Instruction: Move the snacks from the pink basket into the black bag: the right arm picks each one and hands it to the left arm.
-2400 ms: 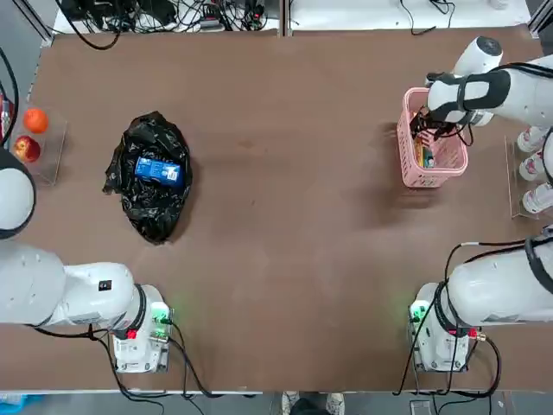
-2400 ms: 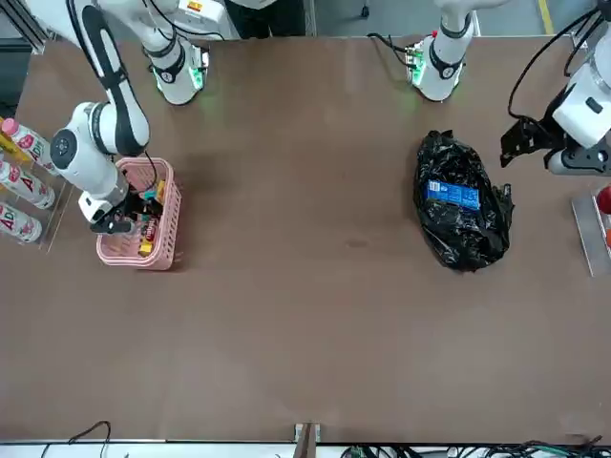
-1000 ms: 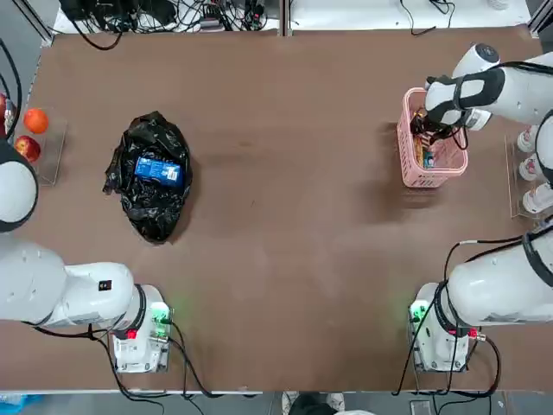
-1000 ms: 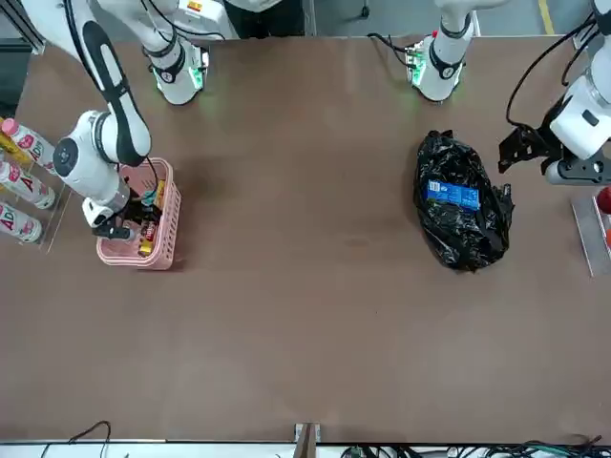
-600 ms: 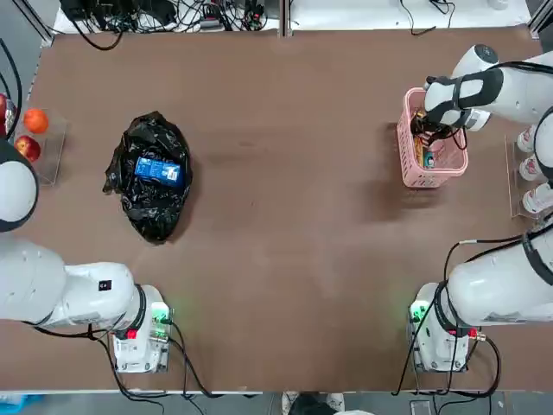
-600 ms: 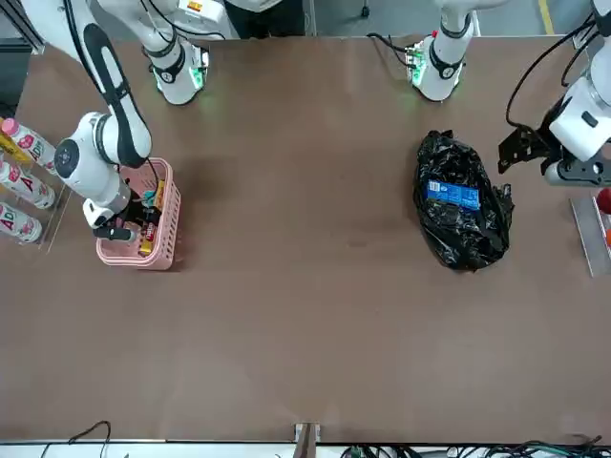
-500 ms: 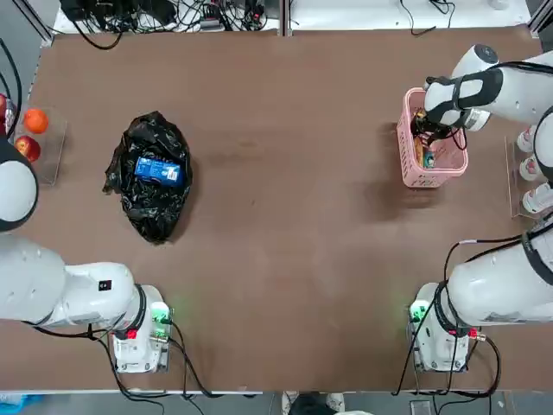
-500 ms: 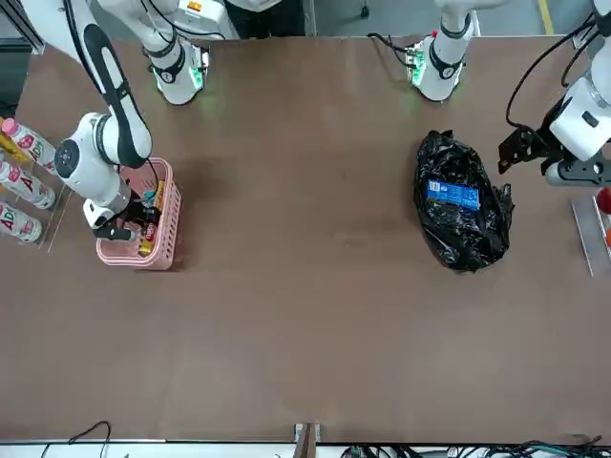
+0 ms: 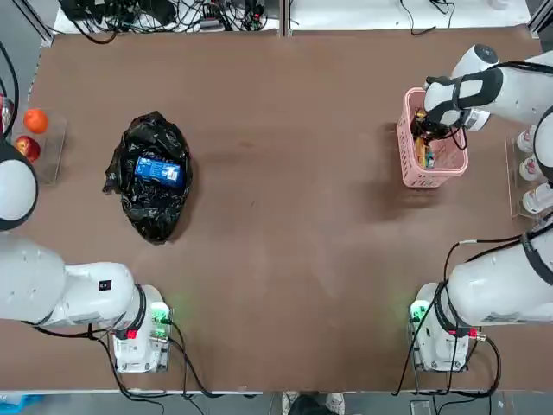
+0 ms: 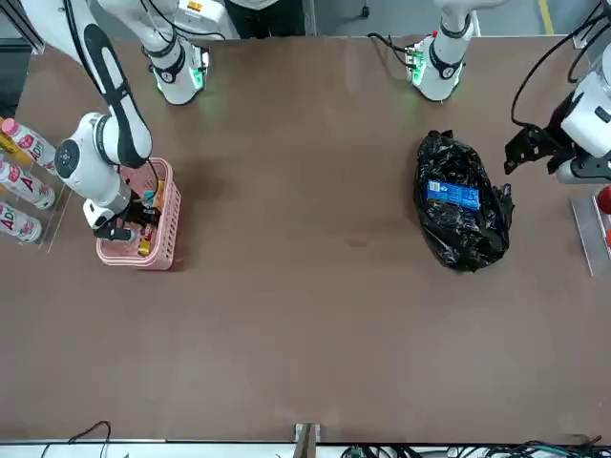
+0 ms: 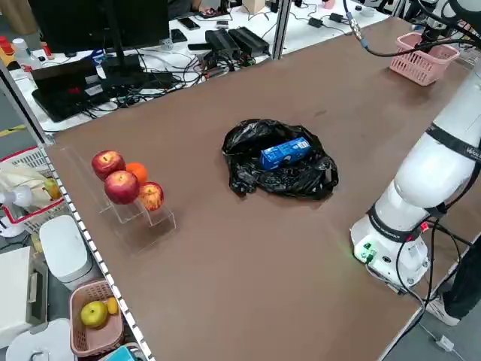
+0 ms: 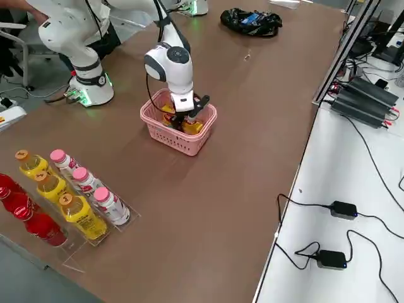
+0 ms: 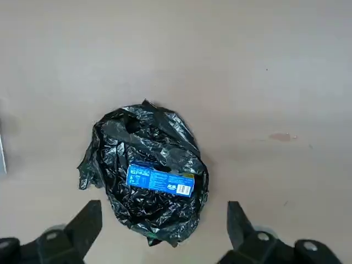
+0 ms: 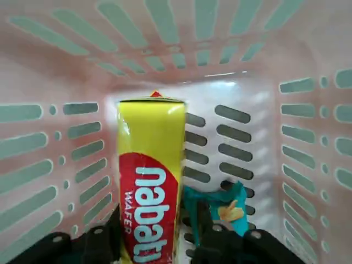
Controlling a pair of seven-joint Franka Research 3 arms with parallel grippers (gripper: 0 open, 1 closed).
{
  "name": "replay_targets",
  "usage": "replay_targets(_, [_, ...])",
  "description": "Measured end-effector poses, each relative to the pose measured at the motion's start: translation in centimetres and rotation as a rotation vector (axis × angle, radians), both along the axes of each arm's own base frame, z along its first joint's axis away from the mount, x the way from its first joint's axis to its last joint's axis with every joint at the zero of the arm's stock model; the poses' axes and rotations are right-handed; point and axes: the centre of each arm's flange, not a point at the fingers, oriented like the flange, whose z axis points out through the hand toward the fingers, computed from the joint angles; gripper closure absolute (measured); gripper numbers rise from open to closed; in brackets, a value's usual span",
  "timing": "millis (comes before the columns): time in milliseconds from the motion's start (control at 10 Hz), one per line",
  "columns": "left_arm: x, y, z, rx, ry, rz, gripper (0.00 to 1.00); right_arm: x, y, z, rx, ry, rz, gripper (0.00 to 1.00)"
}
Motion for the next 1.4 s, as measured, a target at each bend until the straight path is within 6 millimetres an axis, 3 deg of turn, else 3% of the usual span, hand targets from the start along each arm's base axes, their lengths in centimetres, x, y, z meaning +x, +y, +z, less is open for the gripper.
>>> replay_targets(600, [0.3,0.0,-0.6,-0.001,0.012,0.033,0.00,0.0,0.1,0.0,0.000,-0.001,0.002,0.74])
replay_targets(1200, [0.4,-0.3,-0.8,-0.001,0.014,0.028,0.00,0.4,0.2,0.4,0.009,0.026,0.010,0.77])
replay_targets(1400, [0.4,-0.3,-0.7,-0.001,0.014,0.028,0.00,1.6,0.3,1.9,0.032,0.091,0.021,0.77])
